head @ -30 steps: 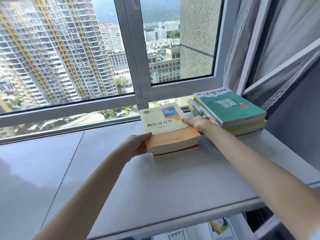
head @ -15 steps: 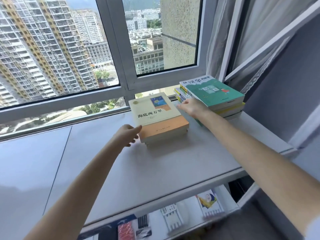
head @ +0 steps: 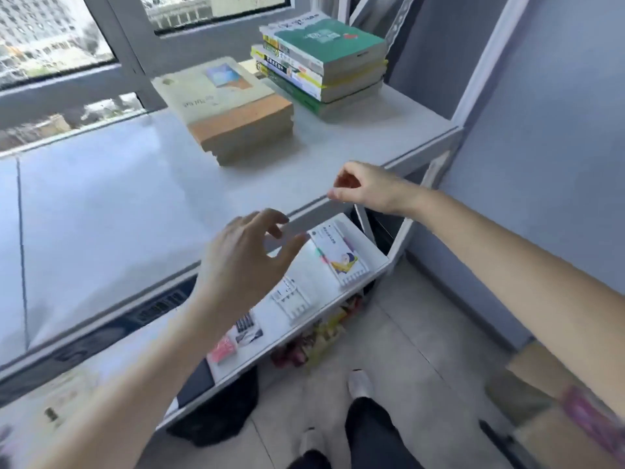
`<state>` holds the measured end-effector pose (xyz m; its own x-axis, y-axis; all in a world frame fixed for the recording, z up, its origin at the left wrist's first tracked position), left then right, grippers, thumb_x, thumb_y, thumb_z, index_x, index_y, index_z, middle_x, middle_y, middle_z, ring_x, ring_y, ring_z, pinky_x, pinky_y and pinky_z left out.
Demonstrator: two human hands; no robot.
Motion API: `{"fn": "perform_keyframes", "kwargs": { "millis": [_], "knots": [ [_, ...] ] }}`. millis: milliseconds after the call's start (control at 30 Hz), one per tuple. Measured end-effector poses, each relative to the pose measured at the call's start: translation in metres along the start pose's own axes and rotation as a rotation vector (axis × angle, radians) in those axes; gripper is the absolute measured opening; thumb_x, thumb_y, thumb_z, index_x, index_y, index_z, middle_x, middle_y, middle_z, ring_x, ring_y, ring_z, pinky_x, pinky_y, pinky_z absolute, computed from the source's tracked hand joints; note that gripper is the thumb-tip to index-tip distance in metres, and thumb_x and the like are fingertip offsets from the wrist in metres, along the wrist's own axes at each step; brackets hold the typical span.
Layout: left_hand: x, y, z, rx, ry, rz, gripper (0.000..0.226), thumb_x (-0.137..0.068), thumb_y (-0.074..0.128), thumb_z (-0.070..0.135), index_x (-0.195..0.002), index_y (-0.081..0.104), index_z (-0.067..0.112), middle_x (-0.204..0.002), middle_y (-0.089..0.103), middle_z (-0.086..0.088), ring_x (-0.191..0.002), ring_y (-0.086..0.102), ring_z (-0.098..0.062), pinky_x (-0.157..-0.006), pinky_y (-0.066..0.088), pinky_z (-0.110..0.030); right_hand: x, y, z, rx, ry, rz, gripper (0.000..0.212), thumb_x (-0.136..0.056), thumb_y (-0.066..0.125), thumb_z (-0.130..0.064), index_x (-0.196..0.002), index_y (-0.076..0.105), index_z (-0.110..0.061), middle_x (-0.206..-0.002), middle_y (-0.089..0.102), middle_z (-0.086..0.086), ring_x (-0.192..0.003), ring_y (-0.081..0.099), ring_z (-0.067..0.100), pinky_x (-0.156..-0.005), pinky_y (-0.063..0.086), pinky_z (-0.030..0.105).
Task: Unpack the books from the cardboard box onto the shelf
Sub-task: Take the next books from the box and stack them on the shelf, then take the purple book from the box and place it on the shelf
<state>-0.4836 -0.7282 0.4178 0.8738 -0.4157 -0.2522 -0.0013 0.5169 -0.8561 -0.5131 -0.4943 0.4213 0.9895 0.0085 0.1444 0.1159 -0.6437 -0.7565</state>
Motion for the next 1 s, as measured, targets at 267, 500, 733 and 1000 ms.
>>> {"fn": "perform_keyframes", "kwargs": {
  "millis": [267, 500, 733, 1000],
  "knots": [
    [0.084, 0.114, -0.025, -0.263, -0.159, -0.433, 0.056, -0.082, 0.040, 0.071, -0.120, 0.053, 0.032, -0.117, 0.063, 0.014, -0.109, 0.058, -0.015, -0.074, 0.039, -0.031, 0.075, 0.081, 0.092, 0.079, 0.215, -0.303, 0.050, -0.085, 0.052, -0.056, -0.110, 0.052, -0.013, -0.105, 0.058, 0.003, -0.096, 0.056, 0.024, -0.077, 0.042, 0.034],
    [0.140, 0.185, 0.034, -0.444, -0.062, -0.627, 0.065, -0.084, 0.034, 0.071, -0.124, 0.049, 0.021, -0.120, 0.061, -0.002, -0.109, 0.057, -0.026, -0.073, 0.043, -0.035, 0.189, 0.090, 0.210, 0.083, 0.431, -0.253, 0.049, -0.085, 0.050, -0.055, -0.107, 0.053, -0.012, -0.106, 0.055, 0.003, -0.089, 0.056, 0.018, -0.074, 0.046, 0.034],
    [0.189, 0.259, 0.211, -0.434, 0.203, -0.671, 0.058, -0.086, 0.040, 0.065, -0.115, 0.052, 0.015, -0.117, 0.060, -0.005, -0.111, 0.056, -0.028, -0.079, 0.046, -0.038, 0.378, 0.027, 0.320, 0.100, 0.609, -0.157, 0.056, -0.087, 0.048, -0.056, -0.120, 0.050, -0.012, -0.117, 0.054, 0.003, -0.105, 0.054, 0.024, -0.083, 0.043, 0.037],
    [0.227, 0.344, 0.394, -0.336, 0.471, -0.688, 0.055, -0.086, 0.046, 0.061, -0.121, 0.054, 0.019, -0.124, 0.060, -0.002, -0.116, 0.054, -0.024, -0.086, 0.045, -0.036, 0.559, -0.040, 0.417, -0.003, 0.792, -0.081, 0.059, -0.093, 0.042, -0.053, -0.126, 0.049, -0.005, -0.123, 0.056, 0.011, -0.100, 0.053, 0.024, -0.068, 0.035, 0.029]
  ]
}}
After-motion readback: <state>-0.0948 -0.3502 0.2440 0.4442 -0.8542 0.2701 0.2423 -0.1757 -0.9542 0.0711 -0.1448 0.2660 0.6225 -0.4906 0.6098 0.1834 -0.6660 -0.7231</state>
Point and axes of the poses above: each hand's wrist, its own x-axis away from the middle knuckle, its own y-axis out of the palm, z = x × y, the point moved 1 cm from there along -x, towards the middle knuckle
